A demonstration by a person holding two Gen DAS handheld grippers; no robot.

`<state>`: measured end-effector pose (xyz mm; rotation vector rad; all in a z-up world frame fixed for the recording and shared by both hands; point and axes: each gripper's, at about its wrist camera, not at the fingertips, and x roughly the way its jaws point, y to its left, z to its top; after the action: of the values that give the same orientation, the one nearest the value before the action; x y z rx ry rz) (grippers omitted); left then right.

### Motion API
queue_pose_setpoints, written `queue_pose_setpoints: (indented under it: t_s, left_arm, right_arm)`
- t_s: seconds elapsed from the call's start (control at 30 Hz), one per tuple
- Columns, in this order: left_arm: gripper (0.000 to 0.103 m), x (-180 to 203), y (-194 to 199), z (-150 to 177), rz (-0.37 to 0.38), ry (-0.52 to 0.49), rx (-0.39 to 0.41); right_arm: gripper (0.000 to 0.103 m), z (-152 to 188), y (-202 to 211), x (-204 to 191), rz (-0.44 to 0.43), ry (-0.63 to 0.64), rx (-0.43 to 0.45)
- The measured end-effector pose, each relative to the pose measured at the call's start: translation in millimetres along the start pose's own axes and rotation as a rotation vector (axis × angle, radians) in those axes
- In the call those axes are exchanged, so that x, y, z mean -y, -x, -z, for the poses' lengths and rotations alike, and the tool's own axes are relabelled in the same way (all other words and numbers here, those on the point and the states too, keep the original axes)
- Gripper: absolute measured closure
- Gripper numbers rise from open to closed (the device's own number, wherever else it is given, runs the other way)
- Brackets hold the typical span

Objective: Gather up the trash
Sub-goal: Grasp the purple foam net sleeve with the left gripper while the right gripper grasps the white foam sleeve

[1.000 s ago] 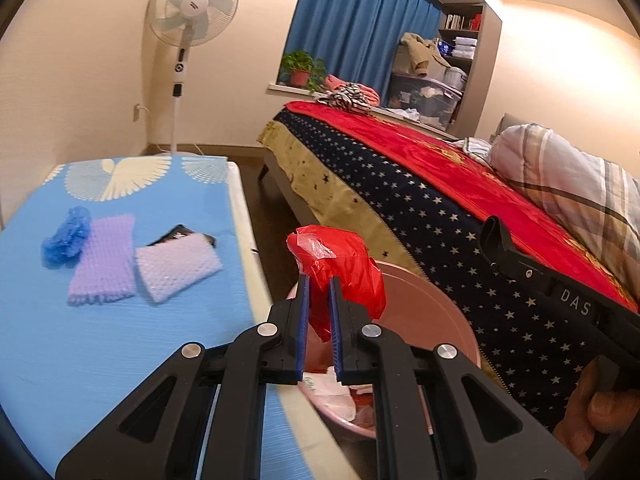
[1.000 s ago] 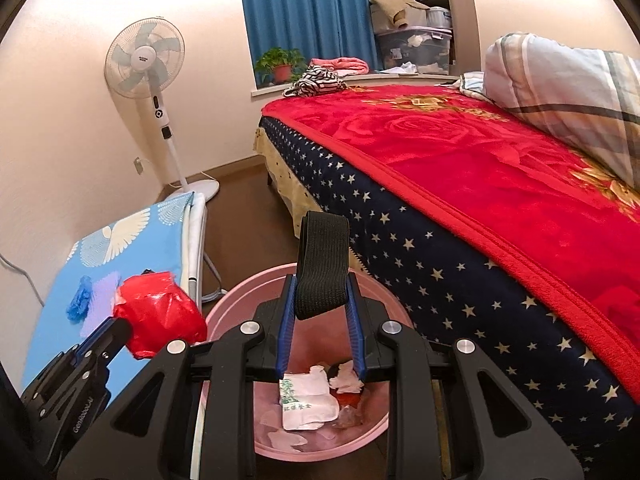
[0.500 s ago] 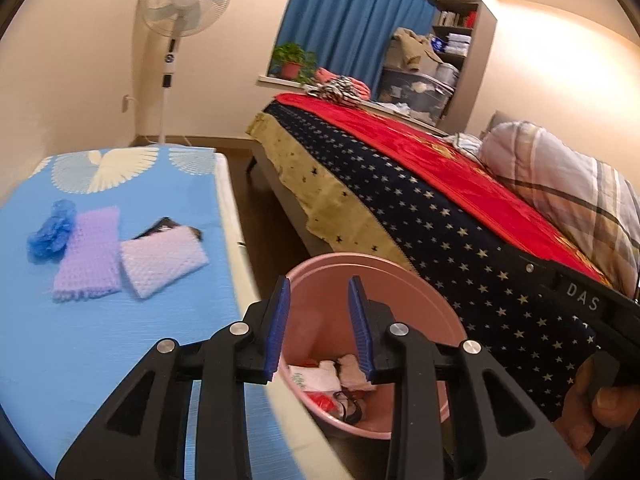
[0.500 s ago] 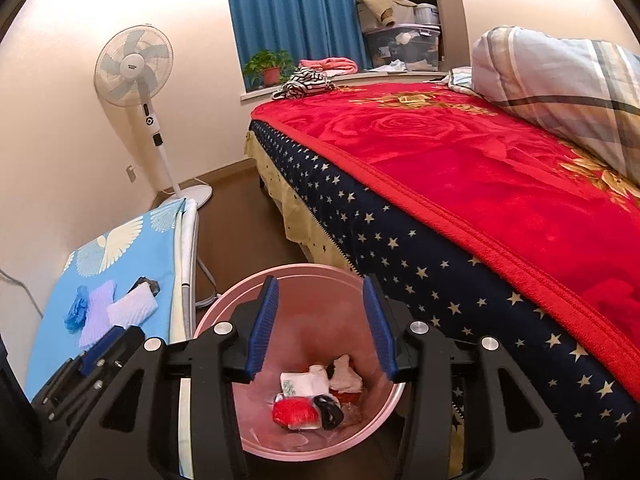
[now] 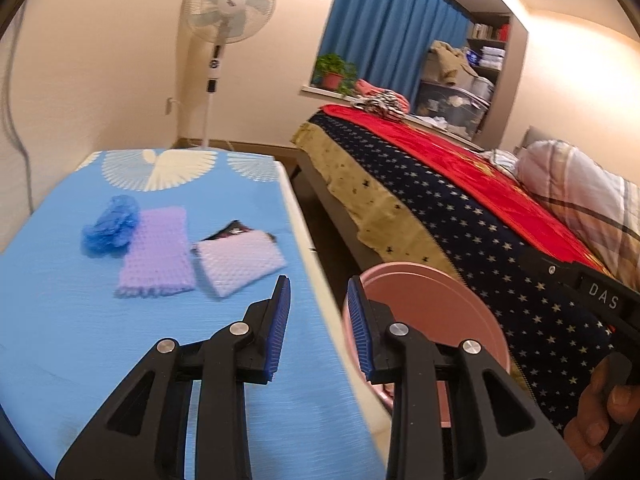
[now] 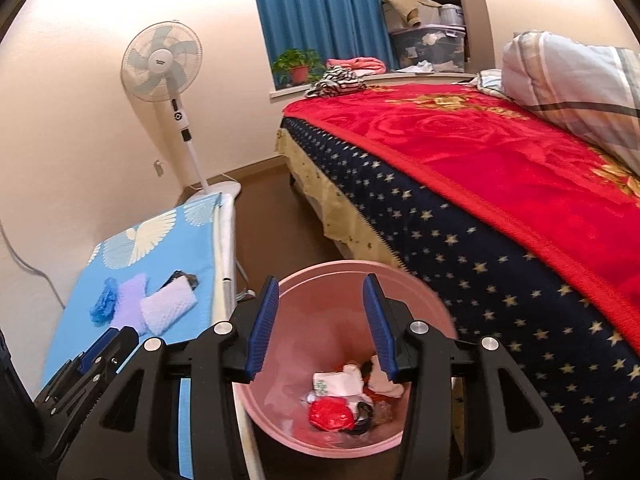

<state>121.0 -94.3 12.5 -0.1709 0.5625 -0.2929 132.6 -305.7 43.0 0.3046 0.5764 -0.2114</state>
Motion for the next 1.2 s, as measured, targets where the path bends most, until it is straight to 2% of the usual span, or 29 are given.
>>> queue_pose_setpoints:
  t_s: [0.3, 0.5, 0.67, 1.07, 1.2]
  left_arm:
    - [0.073, -52, -1, 0, -0.114, 0.067, 0.01]
    - [0.073, -92, -3, 2, -0.225, 0.119, 0.014]
    - [0.073, -116, -5, 2, -0.289, 0.148, 0.012]
    - [0.073, -143, -36, -4, -0.308, 0.178, -0.063]
    - [0.073, -150, -47, -5, -0.298, 0.195, -0.102]
  right_arm:
    - [0.061, 11, -23, -46, -0.107, 0.043, -0.02]
    - [0.062, 22, -51, -77, -0.171, 0.055, -0.069]
    - [0.062, 29, -80, -107, -0.231, 0.067, -0.113]
    - [0.058, 37, -151, -143, -0.274, 0.035, -0.237]
    - [0.053, 41, -168, -156, -0.283, 0.051, -0.285]
